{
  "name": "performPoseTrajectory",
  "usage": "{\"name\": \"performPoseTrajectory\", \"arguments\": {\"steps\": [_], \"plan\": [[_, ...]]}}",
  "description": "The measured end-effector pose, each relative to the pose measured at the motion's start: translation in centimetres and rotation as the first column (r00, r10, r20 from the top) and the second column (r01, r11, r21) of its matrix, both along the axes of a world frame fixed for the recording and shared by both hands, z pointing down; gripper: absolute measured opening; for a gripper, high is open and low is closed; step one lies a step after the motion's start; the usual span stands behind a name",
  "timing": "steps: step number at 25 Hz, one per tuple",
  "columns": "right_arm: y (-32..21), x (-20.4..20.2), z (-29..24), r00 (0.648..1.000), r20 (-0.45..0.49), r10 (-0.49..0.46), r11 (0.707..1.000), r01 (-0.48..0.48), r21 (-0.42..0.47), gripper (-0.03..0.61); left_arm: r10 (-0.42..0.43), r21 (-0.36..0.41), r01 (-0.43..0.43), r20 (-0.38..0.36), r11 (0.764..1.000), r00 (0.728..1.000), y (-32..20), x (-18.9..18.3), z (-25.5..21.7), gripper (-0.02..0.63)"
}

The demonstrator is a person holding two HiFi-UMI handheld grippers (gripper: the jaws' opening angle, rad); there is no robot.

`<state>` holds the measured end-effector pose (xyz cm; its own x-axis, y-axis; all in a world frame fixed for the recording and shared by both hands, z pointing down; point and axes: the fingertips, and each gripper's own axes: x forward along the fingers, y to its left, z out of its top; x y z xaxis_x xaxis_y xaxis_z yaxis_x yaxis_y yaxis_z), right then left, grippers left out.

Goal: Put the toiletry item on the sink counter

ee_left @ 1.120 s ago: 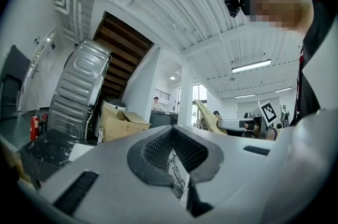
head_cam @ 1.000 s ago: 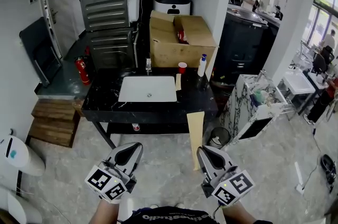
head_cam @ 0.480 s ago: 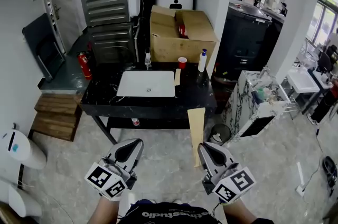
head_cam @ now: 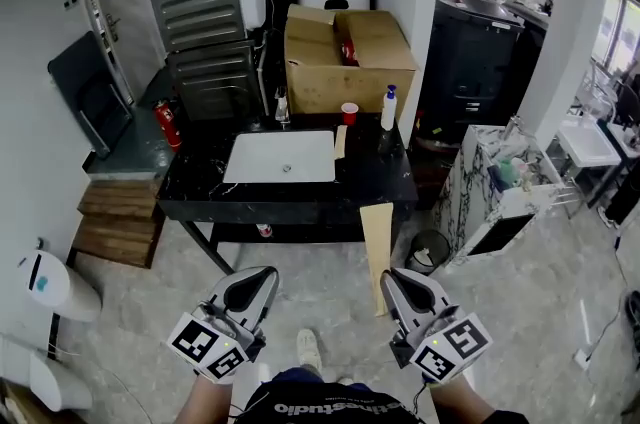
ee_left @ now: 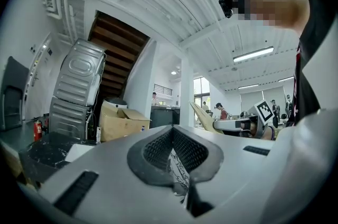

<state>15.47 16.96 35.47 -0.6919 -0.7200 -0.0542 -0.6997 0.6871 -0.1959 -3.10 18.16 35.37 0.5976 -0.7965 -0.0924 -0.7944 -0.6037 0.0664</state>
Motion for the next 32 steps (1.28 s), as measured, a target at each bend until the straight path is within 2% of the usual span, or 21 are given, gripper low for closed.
{"name": "performPoseTrajectory", "arguments": {"steps": [5,10,20,26,32], "plan": [[-3.7,-0.3,0.7,1.000,-0.019,0.009,1.000,-0.009,-0.013,0.041,0.012,-0.010,-0.012,-0.015,1.000,1.000,-4.4,-0.2,1.2,0.014],[-9.6,-1.4,0.8,0.998,-0.049,0.035,0.999,-0.036,-0.013,0.041,0.033,-0.013,-0.033,-0.032,0.999,0.999,-11.0,-1.3,1.9,0.014],[-24.0,-7.7,-1.9,0.994,-0.072,0.076,0.997,-0.075,0.019,0.041,0.068,0.005,-0.068,-0.085,0.998,0.994,-26.1,-7.4,0.7,0.014],[-28.4,-10.6,-2.3,0.991,-0.102,0.086,0.996,-0.085,0.014,0.041,0.075,0.012,-0.074,-0.103,0.997,0.992,-31.2,-10.1,0.7,0.014],[-32.2,-10.8,-2.0,0.989,-0.110,0.096,0.995,-0.097,0.000,0.041,0.086,0.001,-0.087,-0.123,0.996,0.989,-35.3,-10.2,1.5,0.014]]}}
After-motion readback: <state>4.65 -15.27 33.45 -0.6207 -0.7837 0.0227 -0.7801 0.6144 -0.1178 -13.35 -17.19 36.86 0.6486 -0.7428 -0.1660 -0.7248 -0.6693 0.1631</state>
